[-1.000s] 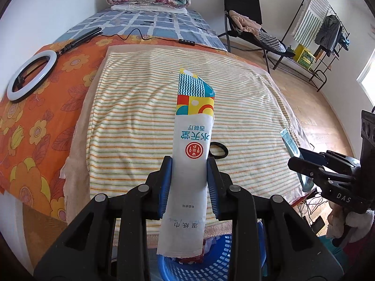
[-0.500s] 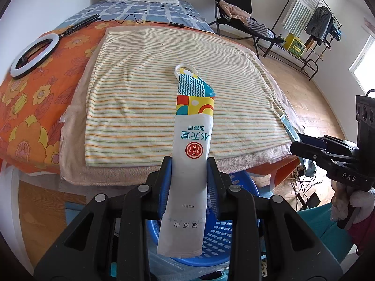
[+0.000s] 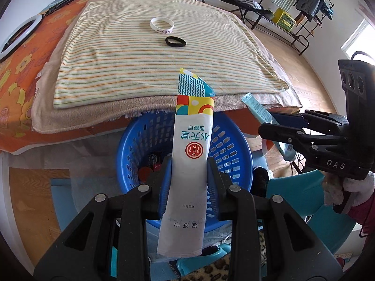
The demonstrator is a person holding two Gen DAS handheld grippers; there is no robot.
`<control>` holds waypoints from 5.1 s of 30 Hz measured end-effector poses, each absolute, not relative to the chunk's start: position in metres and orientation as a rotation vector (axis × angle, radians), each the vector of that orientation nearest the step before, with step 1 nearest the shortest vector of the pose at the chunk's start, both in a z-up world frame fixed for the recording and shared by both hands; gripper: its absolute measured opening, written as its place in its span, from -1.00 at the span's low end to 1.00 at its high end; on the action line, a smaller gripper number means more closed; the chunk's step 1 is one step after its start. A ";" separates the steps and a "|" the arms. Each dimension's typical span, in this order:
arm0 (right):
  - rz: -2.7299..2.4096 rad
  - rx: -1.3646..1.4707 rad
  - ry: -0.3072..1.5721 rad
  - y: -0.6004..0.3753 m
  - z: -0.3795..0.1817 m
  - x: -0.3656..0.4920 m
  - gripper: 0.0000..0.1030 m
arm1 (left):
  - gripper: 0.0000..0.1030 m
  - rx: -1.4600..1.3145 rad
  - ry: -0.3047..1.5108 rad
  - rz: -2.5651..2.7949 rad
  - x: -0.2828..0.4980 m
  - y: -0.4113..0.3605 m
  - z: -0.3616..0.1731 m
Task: Collect trash
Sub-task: 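Carry the tissue packet and tube over the blue basket with both grippers, then open both grippers to drop the packet and tube into the basket, then move both grippers back over the towel toward the wristband and hair tie, then grasp the white wristband with the left gripper while the right gripper grasps the black hair tie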
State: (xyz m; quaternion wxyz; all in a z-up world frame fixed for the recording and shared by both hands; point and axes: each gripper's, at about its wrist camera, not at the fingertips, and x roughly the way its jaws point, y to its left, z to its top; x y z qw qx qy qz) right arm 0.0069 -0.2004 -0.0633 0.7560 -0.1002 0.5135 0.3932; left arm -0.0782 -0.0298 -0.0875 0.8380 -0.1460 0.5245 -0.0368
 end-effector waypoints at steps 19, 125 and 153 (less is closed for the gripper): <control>0.843 -0.249 1.245 -0.195 -0.108 0.000 -0.30 | -0.44 -0.307 1.291 -0.072 -0.083 -0.033 -0.151; 0.829 -0.169 1.034 -0.138 -0.066 0.129 0.61 | 0.45 -0.465 1.086 0.048 0.192 0.069 -0.092; 0.827 -0.246 1.028 -0.089 -0.098 0.158 0.35 | -0.58 -0.317 1.116 0.090 0.248 0.043 -0.123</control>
